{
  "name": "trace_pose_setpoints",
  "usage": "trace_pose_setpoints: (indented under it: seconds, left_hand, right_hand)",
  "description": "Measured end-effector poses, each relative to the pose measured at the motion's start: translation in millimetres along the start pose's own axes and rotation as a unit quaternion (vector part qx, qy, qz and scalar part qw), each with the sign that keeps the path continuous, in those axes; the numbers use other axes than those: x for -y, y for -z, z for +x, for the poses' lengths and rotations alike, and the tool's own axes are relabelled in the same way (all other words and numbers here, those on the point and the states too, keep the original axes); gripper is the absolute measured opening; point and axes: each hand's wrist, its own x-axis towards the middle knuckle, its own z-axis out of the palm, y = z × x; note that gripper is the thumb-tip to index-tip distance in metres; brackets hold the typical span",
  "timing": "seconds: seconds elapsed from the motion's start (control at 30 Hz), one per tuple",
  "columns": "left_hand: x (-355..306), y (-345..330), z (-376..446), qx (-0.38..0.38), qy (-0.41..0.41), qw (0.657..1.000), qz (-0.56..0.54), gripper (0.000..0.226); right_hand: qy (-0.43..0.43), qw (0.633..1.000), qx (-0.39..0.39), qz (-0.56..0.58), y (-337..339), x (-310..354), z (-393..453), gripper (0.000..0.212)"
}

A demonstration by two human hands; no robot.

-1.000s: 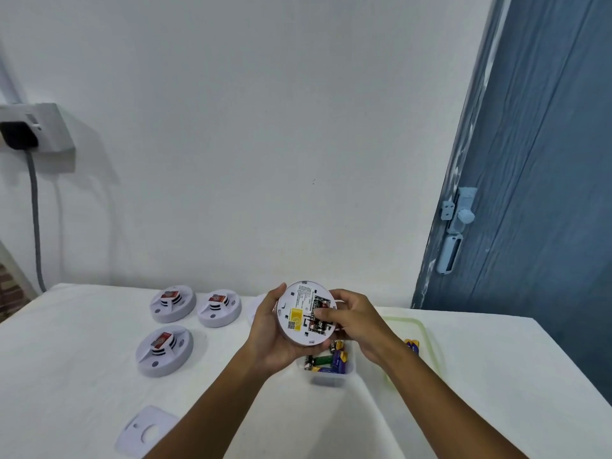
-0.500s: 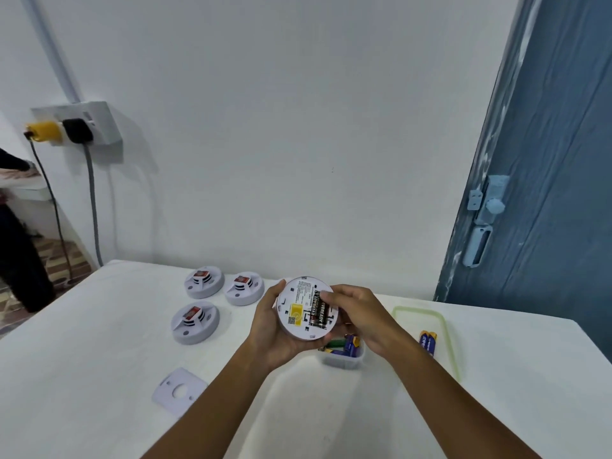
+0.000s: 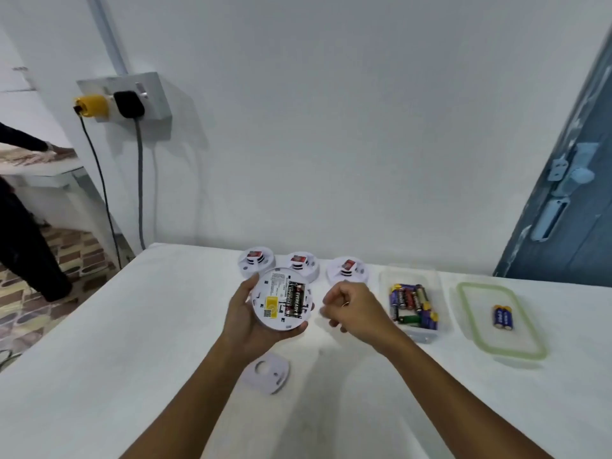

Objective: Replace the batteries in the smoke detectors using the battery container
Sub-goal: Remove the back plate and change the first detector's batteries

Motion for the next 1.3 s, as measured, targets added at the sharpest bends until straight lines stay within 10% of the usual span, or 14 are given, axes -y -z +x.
trace_pose_setpoints:
  seconds: [0.3,0.5,0.87,1.3]
  left_hand:
    - [-30.8,107.8,-44.9,0.025,-0.019,0.995,-0.090,0.063]
    - [-23.2,138.4,-58.5,0.064,0.002,0.991,-0.115,0.076]
    - [-7.2,116.6,-49.0,0.002,0.104,0.994,-0.037,0.081]
    - [-1.6,101.5,-45.7,0.020,0.132,0.989,-0.056,0.081]
  right_hand:
    - [0.005,0.907,0.178,-0.383,-119.9,-4.2,7.1,0.071]
    - [-0.036,0.868,0.193,-0.456,-136.2,4.8,13.9,0.063]
    - [0.029,0.967,0.060,-0.246,-103.9,49.4,0.4,0.062]
    - [0.112,0.930,0.136,-0.324,-132.1,56.0,-12.8,0.076]
